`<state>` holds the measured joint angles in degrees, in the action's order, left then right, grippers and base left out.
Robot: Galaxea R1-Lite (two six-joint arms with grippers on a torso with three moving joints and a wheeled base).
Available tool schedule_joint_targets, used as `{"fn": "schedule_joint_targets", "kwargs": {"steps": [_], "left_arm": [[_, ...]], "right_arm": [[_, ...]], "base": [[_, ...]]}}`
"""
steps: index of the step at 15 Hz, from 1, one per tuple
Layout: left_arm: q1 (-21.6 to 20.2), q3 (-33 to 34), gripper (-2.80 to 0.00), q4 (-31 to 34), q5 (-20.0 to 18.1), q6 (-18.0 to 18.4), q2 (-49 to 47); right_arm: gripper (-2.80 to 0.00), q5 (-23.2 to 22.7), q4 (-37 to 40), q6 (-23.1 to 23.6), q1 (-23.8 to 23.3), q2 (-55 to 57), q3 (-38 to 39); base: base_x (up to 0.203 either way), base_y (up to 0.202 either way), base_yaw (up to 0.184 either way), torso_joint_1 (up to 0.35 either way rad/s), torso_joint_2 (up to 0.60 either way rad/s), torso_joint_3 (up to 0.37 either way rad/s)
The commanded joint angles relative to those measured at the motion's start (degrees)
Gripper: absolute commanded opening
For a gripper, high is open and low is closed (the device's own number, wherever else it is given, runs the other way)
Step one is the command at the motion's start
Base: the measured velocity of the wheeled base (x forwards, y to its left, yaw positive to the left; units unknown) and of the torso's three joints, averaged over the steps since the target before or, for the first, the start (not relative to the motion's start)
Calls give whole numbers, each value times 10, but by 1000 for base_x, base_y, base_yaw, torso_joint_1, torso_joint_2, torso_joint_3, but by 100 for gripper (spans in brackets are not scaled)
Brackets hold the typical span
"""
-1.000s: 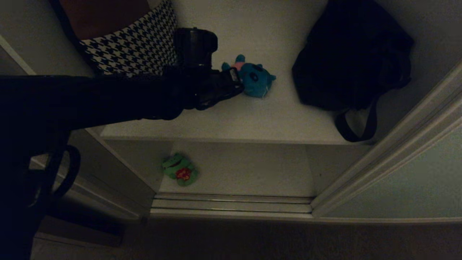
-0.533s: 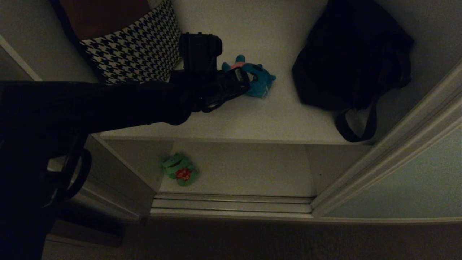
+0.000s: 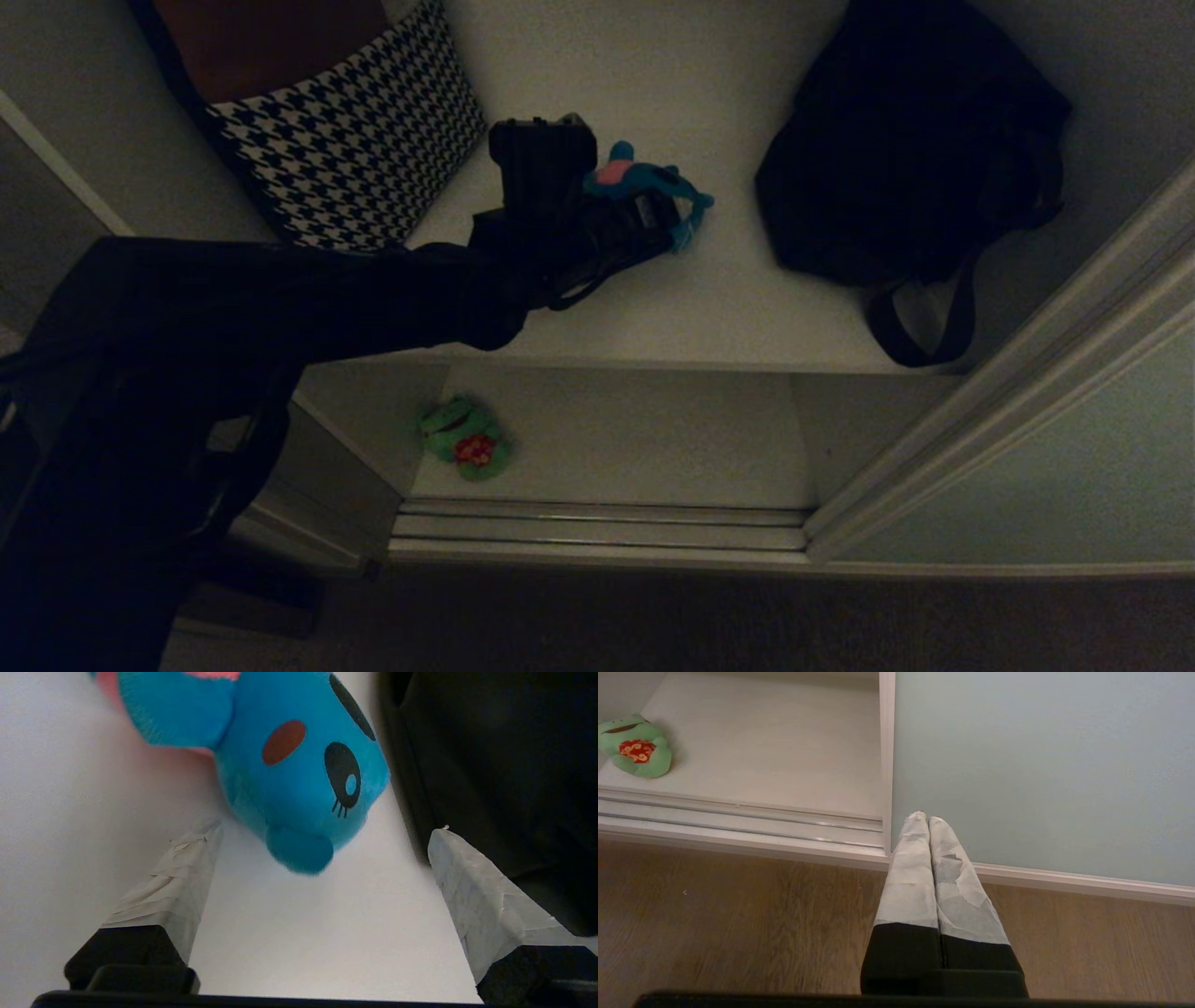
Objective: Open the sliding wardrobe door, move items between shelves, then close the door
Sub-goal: Place the blue doll on the lower shelf
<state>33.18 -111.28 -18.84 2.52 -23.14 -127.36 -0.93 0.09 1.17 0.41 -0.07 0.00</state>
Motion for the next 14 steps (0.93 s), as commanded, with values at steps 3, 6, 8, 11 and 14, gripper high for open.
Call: {"fn": "schedule_joint_targets", "kwargs": {"steps": [3, 6, 8, 11, 14], "left_arm": [[-3, -1, 0, -40, -3, 1, -31], [-3, -1, 0, -74, -6, 2, -50], [-3, -2, 0, -80, -5, 10, -59], [-4, -3, -280, -119, -4, 23, -71], [-4, -3, -280, -143, -4, 36, -86]], "right_arm": [[-280, 0, 0, 1, 0, 0, 0], [-280, 0, 0, 1, 0, 0, 0], [-280, 0, 0, 1, 0, 0, 0], [-280, 0, 0, 0, 0, 0, 0], [-280, 0, 0, 0, 0, 0, 0]], "base": [[0, 0, 0, 0, 0, 0], [0, 0, 0, 0, 0, 0], [0, 0, 0, 0, 0, 0], [0, 0, 0, 0, 0, 0], [0, 0, 0, 0, 0, 0]]}}
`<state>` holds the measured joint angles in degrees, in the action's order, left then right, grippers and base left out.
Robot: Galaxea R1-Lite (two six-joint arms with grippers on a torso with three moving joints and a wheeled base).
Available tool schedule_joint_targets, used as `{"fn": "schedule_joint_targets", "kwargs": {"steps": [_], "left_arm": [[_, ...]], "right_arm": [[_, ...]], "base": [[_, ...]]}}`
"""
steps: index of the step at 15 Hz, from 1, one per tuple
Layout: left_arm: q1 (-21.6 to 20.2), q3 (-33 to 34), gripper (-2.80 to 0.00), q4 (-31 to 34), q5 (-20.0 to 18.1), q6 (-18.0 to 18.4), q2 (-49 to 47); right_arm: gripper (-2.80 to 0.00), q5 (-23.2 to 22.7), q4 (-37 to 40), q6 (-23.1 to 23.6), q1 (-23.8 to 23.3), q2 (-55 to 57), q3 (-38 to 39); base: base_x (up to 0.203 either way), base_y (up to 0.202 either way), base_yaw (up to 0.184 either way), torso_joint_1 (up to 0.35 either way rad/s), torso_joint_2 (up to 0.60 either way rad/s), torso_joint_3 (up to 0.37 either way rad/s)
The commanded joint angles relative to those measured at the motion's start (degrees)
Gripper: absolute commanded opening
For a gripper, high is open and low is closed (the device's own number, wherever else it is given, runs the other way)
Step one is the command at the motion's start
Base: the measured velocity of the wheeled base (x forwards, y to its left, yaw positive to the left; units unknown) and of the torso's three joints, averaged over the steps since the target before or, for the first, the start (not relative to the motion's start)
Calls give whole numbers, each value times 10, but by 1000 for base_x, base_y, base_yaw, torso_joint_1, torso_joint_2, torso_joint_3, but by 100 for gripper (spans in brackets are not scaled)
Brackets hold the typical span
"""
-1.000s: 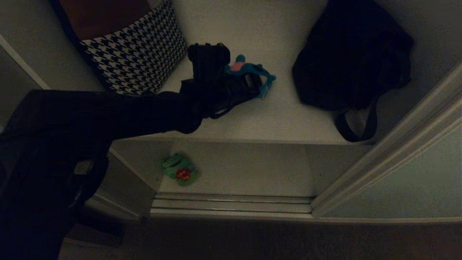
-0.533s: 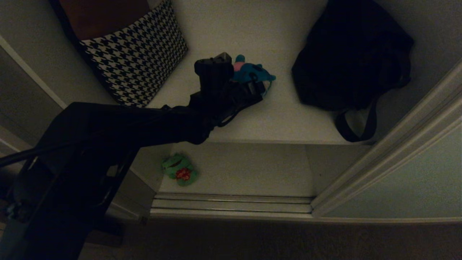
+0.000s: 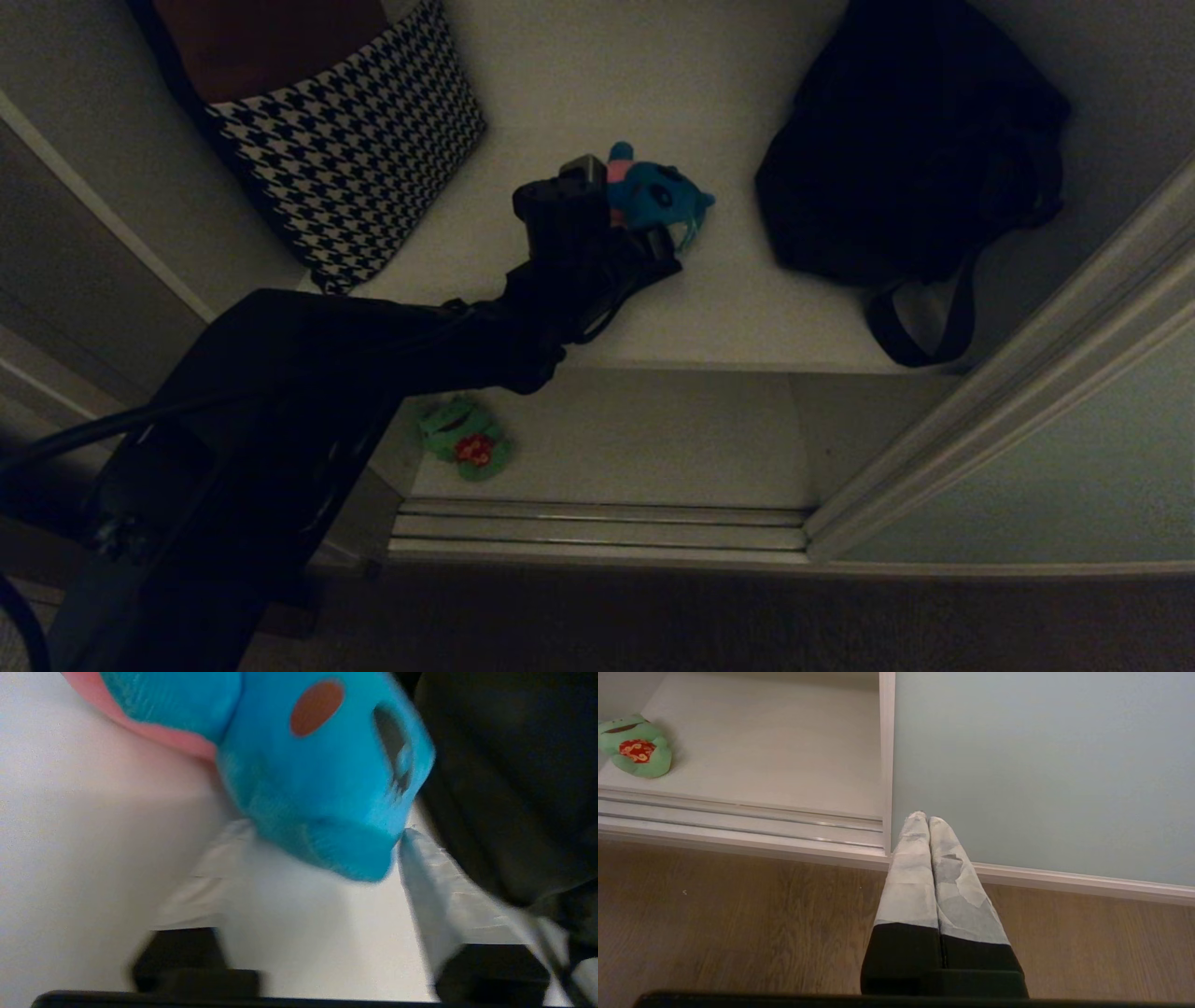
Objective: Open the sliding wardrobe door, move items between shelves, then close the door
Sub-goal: Place the blue doll on the lower shelf
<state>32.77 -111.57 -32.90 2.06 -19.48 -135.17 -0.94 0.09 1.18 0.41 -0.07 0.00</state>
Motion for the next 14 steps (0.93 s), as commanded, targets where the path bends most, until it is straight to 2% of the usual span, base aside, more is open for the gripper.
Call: {"fn": "schedule_joint_targets", "kwargs": {"steps": [1, 5, 9, 10, 13, 14], "left_arm": [[-2, -1, -280, -3, 0, 2, -11], [-9, -1, -280, -21, 0, 0, -16], [-10, 1, -280, -23, 5, 7, 21], [-10, 3, -280, -13, 17, 7, 32], [-5, 6, -280, 50, 94, 27, 41], [-2, 6, -280, 64, 104, 33, 42]], "right_arm": [[-280, 0, 0, 0, 0, 0, 0], [-280, 0, 0, 0, 0, 0, 0], [-280, 0, 0, 0, 0, 0, 0], [-280, 0, 0, 0, 0, 0, 0], [-280, 0, 0, 0, 0, 0, 0], [-280, 0, 0, 0, 0, 0, 0]], "base": [[0, 0, 0, 0, 0, 0], [0, 0, 0, 0, 0, 0], [0, 0, 0, 0, 0, 0], [0, 0, 0, 0, 0, 0], [0, 0, 0, 0, 0, 0], [0, 0, 0, 0, 0, 0]]}}
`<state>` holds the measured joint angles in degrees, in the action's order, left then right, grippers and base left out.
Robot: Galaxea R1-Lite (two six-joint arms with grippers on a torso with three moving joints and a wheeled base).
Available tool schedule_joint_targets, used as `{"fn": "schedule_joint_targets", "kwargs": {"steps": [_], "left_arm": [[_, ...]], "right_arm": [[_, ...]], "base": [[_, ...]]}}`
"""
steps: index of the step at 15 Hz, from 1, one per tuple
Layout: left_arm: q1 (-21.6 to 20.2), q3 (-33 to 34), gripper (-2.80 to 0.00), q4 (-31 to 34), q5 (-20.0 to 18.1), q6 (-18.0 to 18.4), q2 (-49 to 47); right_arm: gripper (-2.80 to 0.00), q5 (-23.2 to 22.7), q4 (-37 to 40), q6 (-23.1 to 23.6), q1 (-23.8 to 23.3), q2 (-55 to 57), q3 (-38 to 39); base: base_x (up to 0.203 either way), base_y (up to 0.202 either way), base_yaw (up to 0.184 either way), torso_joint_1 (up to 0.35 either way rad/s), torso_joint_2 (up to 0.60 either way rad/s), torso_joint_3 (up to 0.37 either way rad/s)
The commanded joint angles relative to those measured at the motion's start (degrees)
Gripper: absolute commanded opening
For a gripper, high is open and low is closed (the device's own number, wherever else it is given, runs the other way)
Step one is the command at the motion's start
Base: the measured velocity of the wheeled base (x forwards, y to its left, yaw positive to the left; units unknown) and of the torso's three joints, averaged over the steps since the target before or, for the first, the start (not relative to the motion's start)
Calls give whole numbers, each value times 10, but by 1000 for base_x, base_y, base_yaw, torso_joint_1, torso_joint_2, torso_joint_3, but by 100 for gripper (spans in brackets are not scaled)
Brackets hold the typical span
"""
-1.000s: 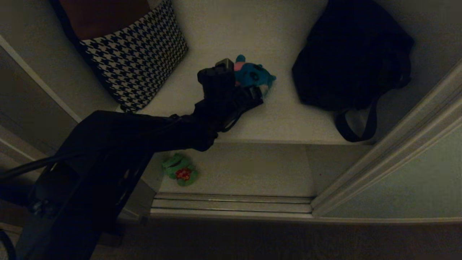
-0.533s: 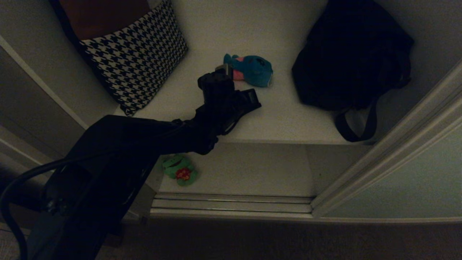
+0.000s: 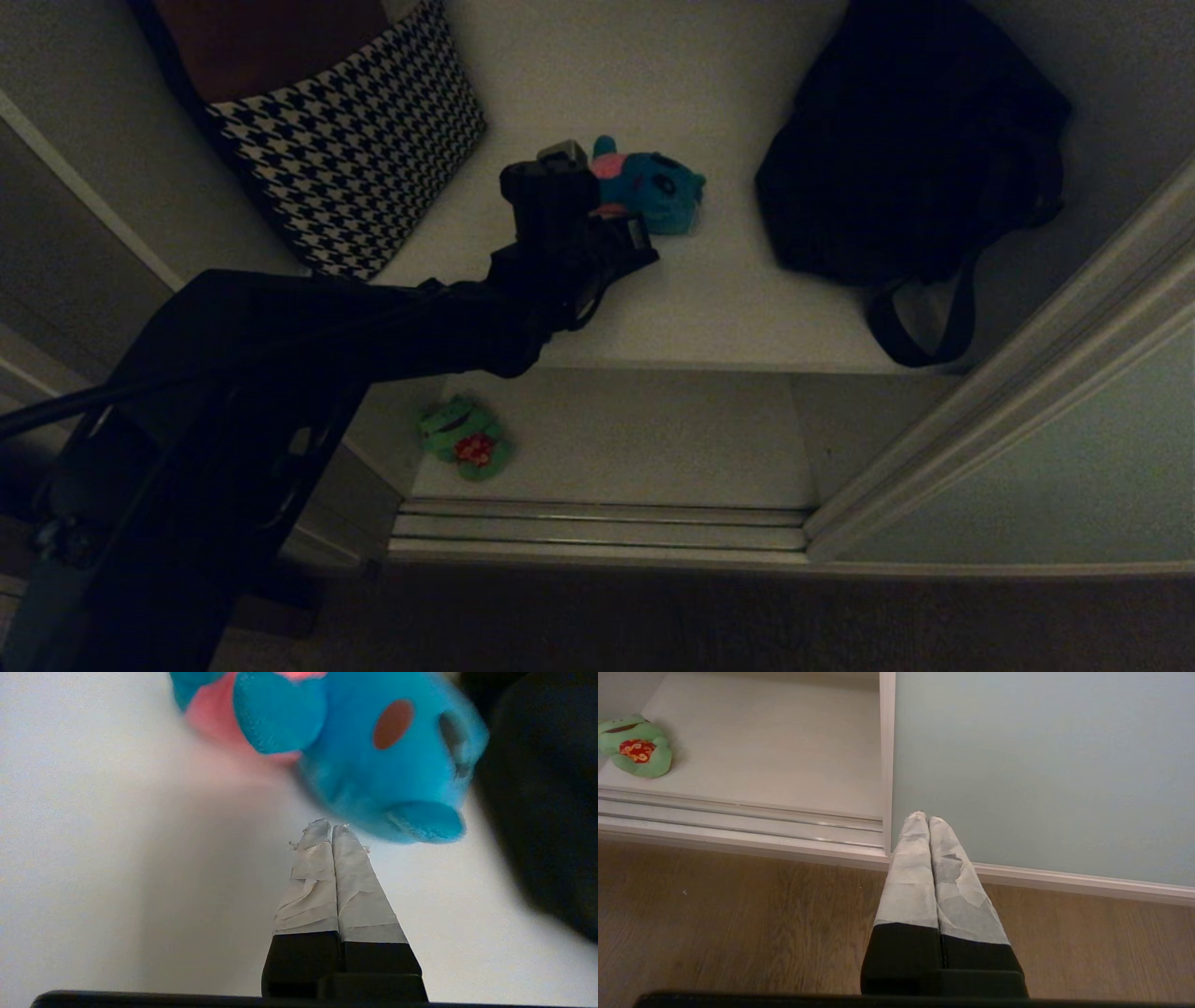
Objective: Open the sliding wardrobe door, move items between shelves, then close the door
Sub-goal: Place the blue doll on the lower shelf
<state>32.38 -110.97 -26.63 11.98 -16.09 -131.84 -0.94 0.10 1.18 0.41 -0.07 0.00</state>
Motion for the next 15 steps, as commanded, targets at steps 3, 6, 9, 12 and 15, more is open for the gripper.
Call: {"fn": "schedule_joint_targets", "kwargs": {"steps": [3, 6, 9, 12, 15], "left_arm": [[7, 1, -280, 20, 0, 41, 32], [10, 1, -280, 50, 5, 48, 50], [20, 8, -280, 51, 9, 48, 68], [22, 11, -280, 53, 10, 53, 102], [22, 31, -280, 83, 9, 70, 135]], "right_arm": [[-280, 0, 0, 0, 0, 0, 0], [-280, 0, 0, 0, 0, 0, 0], [-280, 0, 0, 0, 0, 0, 0], [-280, 0, 0, 0, 0, 0, 0], [-280, 0, 0, 0, 0, 0, 0]], "base": [[0, 0, 0, 0, 0, 0], [0, 0, 0, 0, 0, 0], [0, 0, 0, 0, 0, 0], [0, 0, 0, 0, 0, 0], [0, 0, 0, 0, 0, 0]]}}
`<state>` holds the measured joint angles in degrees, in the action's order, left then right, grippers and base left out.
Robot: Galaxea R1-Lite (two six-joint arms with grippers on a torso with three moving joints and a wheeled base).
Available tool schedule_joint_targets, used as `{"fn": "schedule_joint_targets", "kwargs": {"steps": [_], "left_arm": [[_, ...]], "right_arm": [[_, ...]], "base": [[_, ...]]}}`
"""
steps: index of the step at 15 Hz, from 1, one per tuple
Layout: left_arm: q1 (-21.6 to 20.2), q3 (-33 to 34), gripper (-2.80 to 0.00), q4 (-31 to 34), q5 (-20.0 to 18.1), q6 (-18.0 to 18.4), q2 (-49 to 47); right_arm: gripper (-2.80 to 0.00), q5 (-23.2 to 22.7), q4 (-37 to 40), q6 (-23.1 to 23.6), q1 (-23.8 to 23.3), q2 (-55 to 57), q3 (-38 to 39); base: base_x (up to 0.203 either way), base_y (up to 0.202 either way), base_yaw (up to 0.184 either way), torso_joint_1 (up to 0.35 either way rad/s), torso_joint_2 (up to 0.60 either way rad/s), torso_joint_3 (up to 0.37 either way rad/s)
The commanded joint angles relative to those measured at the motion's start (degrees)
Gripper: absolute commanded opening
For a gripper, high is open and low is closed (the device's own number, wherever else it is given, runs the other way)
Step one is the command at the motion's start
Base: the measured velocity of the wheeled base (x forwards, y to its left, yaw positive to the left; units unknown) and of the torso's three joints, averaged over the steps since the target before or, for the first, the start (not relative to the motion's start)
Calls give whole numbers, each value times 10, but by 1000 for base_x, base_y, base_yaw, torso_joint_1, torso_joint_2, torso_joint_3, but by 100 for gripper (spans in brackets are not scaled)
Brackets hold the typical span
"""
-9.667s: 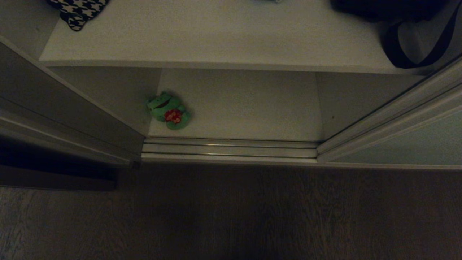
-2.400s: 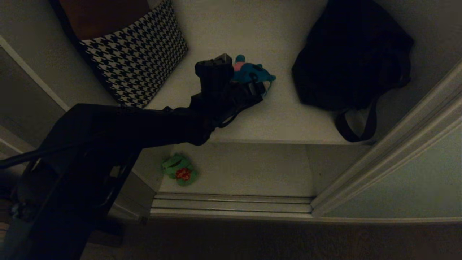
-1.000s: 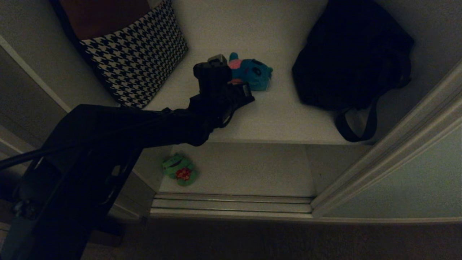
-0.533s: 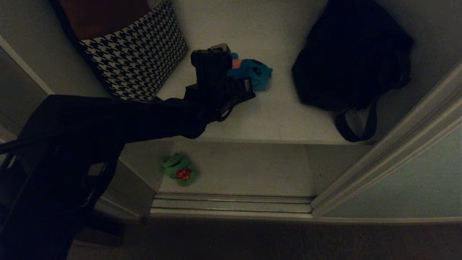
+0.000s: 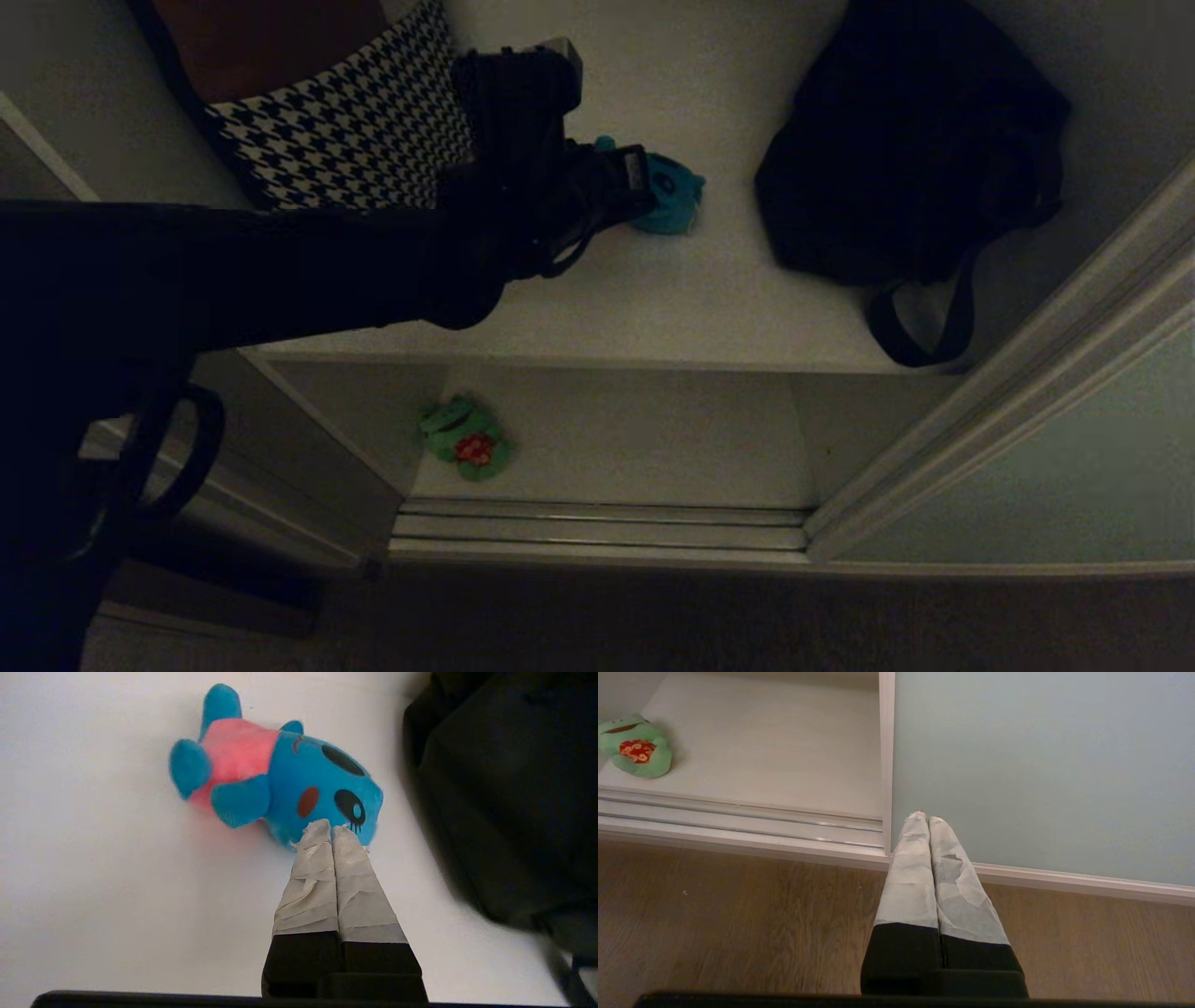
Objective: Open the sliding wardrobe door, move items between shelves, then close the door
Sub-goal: Place the blue doll on the lower shelf
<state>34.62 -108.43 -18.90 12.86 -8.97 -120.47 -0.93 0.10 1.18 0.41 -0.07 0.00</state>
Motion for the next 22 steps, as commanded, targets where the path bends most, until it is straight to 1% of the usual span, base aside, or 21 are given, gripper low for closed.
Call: {"fn": "schedule_joint_targets", "kwargs": {"steps": [1, 2, 3, 5, 7, 8, 11, 12, 14, 16, 17, 19, 22], "left_arm": [[-1, 6, 0, 40, 0, 4, 28], [0, 5, 0, 68, -7, 5, 35], [0, 1, 0, 84, -20, 7, 34], [-1, 1, 0, 93, -62, 12, 33], [-1, -6, 0, 94, -89, 15, 31], [-1, -12, 0, 97, -95, 19, 26], [0, -15, 0, 99, -98, 40, 15], [-1, -15, 0, 109, -98, 44, 14], [-1, -15, 0, 152, -114, 47, 16], [-2, -15, 0, 175, -122, 47, 20], [-3, -15, 0, 177, -122, 47, 22], [-5, -15, 0, 178, -121, 59, 24], [-7, -16, 0, 180, -114, 60, 23]], "right_arm": [[-280, 0, 0, 0, 0, 0, 0], [-280, 0, 0, 0, 0, 0, 0], [-280, 0, 0, 0, 0, 0, 0], [-280, 0, 0, 0, 0, 0, 0], [-280, 0, 0, 0, 0, 0, 0], [-280, 0, 0, 0, 0, 0, 0], [-280, 0, 0, 0, 0, 0, 0], [-280, 0, 0, 0, 0, 0, 0], [-280, 0, 0, 0, 0, 0, 0], [-280, 0, 0, 0, 0, 0, 0], [-280, 0, 0, 0, 0, 0, 0], [-280, 0, 0, 0, 0, 0, 0], [-280, 0, 0, 0, 0, 0, 0]], "base": [[0, 0, 0, 0, 0, 0], [0, 0, 0, 0, 0, 0], [0, 0, 0, 0, 0, 0], [0, 0, 0, 0, 0, 0], [0, 0, 0, 0, 0, 0], [0, 0, 0, 0, 0, 0], [0, 0, 0, 0, 0, 0], [0, 0, 0, 0, 0, 0], [0, 0, 0, 0, 0, 0], [0, 0, 0, 0, 0, 0], [0, 0, 0, 0, 0, 0], [0, 0, 0, 0, 0, 0], [0, 0, 0, 0, 0, 0]]}}
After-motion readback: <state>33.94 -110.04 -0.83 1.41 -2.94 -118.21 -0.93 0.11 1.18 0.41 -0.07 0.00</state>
